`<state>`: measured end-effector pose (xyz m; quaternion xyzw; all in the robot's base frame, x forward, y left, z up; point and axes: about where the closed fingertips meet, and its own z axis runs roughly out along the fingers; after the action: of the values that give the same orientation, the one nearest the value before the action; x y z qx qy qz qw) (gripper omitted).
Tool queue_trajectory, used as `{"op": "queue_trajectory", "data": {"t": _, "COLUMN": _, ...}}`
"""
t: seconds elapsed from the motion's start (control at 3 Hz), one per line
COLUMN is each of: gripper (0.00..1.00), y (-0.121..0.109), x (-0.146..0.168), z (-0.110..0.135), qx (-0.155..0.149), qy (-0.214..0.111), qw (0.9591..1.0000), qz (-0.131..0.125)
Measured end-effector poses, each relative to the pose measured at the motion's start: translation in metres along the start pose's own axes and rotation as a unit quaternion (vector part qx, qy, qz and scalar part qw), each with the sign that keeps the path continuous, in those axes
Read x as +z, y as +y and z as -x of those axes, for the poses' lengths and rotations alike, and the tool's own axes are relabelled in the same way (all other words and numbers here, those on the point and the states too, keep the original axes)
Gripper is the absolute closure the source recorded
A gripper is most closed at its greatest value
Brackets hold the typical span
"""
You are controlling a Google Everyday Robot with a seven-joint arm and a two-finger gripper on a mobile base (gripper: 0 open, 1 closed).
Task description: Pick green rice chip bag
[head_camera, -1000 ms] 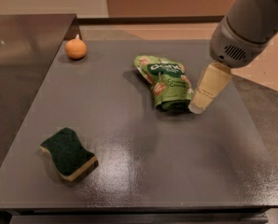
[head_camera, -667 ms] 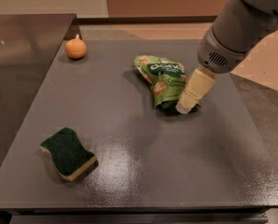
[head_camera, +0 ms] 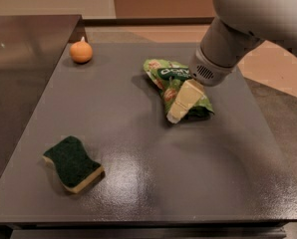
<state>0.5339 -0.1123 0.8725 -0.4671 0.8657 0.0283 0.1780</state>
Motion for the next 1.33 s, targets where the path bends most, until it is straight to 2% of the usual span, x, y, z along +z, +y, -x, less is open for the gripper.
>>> {"op": "queue_trajectory", "data": {"t": 0.33, "gripper": 0.0, "y": -0.001, "x": 0.016, "z": 0.006, "qx": 0.027, "qy": 0.012, "qw": 0.9995, "qz": 0.012}}
{"op": "queue_trajectory", "data": {"t": 0.67, "gripper": 0.18, "y": -0.006, "x": 0.024, "z": 0.007, "qx": 0.053, "qy": 0.023, "qw": 0.9982, "qz": 0.018}}
{"op": "queue_trajectory", "data": {"t": 1.0, "gripper": 0.42, "y": -0.009, "x": 0.03, "z": 0.006, "qx": 0.069, "qy": 0.035, "qw": 0.9967, "qz": 0.027}}
{"op": "queue_trajectory", "data": {"t": 1.33, "gripper": 0.64, "y": -0.008, "x": 0.032, "z": 0.007, "qx": 0.075, "qy": 0.041, "qw": 0.9957, "qz": 0.034}}
